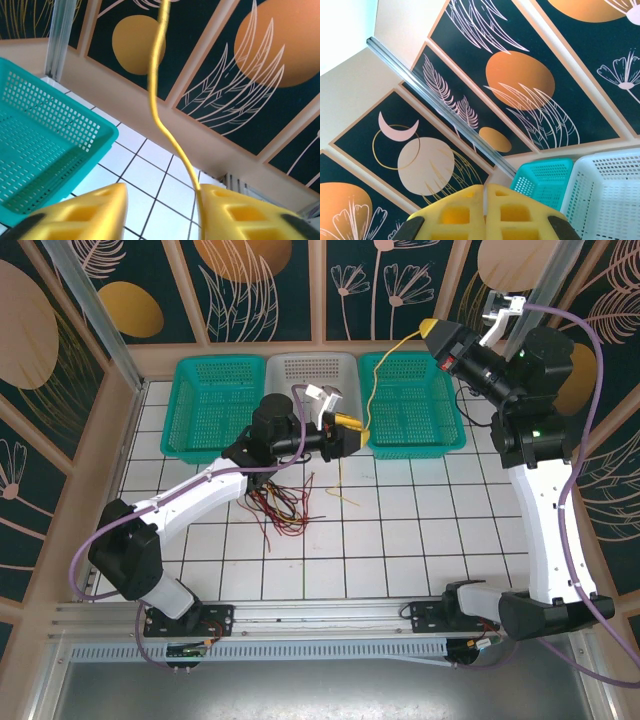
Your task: Untangle the cables
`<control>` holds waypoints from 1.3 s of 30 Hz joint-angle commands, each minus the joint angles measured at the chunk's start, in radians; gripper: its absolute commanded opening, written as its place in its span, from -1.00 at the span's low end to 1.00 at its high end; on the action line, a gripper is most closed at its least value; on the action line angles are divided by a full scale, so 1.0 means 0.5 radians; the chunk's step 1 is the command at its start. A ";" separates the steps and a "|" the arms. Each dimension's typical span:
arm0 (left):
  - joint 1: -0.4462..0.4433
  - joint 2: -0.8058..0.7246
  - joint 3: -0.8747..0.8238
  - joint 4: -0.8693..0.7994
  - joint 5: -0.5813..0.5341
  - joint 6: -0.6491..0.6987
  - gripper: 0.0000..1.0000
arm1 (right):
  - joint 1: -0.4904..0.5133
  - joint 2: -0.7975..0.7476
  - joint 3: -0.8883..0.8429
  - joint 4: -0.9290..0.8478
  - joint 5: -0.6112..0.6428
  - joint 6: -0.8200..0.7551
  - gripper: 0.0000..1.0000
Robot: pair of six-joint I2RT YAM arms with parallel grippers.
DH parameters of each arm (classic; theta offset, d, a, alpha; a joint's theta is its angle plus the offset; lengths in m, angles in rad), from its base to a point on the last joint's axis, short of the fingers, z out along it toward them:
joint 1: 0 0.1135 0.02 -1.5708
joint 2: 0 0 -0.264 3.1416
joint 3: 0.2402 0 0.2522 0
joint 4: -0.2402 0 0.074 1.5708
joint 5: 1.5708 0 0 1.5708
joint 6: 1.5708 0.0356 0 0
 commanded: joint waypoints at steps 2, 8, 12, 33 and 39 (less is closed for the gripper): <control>-0.004 0.024 0.019 0.048 0.032 -0.014 -0.42 | 0.019 -0.036 -0.024 0.101 -0.038 0.027 -1.00; -0.006 0.017 -0.017 0.058 -0.005 -0.007 -0.87 | 0.017 -0.042 -0.037 0.098 -0.026 0.028 -1.00; -0.007 -0.027 -0.059 0.040 -0.070 0.055 -1.00 | -0.044 -0.049 -0.019 0.041 0.031 0.021 -0.98; 0.651 -0.199 0.234 -0.816 -1.518 -0.115 -1.00 | -0.336 -0.360 -0.709 0.026 0.017 0.119 -0.05; 1.047 0.147 0.567 -0.913 -1.471 -0.153 -1.00 | 0.137 -0.425 -0.982 -0.026 0.322 0.045 -0.08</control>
